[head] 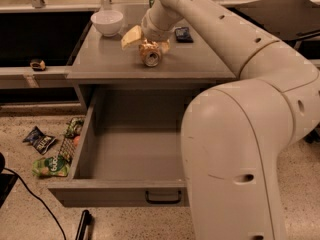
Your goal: Place orange can into top drawer
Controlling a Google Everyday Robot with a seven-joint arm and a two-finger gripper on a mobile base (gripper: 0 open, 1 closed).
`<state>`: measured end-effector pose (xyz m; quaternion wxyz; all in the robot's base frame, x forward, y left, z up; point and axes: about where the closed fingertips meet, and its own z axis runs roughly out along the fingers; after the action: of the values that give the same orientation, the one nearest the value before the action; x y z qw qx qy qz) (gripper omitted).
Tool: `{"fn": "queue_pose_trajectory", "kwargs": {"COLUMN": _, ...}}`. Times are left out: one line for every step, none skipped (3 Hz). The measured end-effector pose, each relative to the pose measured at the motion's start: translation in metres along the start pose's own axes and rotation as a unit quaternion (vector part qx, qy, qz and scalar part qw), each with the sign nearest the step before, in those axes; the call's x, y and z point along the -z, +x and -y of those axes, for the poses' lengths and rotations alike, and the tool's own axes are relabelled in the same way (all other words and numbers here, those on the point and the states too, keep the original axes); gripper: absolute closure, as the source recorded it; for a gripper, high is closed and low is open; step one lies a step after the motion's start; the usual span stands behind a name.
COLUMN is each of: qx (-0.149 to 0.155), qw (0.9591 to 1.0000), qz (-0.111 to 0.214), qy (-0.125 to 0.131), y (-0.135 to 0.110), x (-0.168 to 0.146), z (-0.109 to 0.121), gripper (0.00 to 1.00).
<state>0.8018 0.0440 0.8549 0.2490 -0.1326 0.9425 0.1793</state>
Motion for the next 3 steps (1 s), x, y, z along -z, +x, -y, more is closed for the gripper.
{"fn": "queue_pose_trajectory", "kwargs": {"qx": -0.012, "qw": 0.9998, "qz": -0.015, "qy": -0.006, "y": 0.006, "x": -0.01, "z": -0.006, "gripper": 0.41}}
{"fn": "queue_pose_trajectory", "kwargs": {"qx": -0.025, "qw": 0.9995, "qz": -0.019, "qy": -0.001, "y": 0.01, "x": -0.009, "z": -0.002, "gripper": 0.65}}
{"fn": "queue_pose_trajectory", "kwargs": {"qx": -0.044, "qw": 0.999, "qz": 0.007, "qy": -0.001, "y": 0.01, "x": 0.011, "z": 0.006, "gripper": 0.88}}
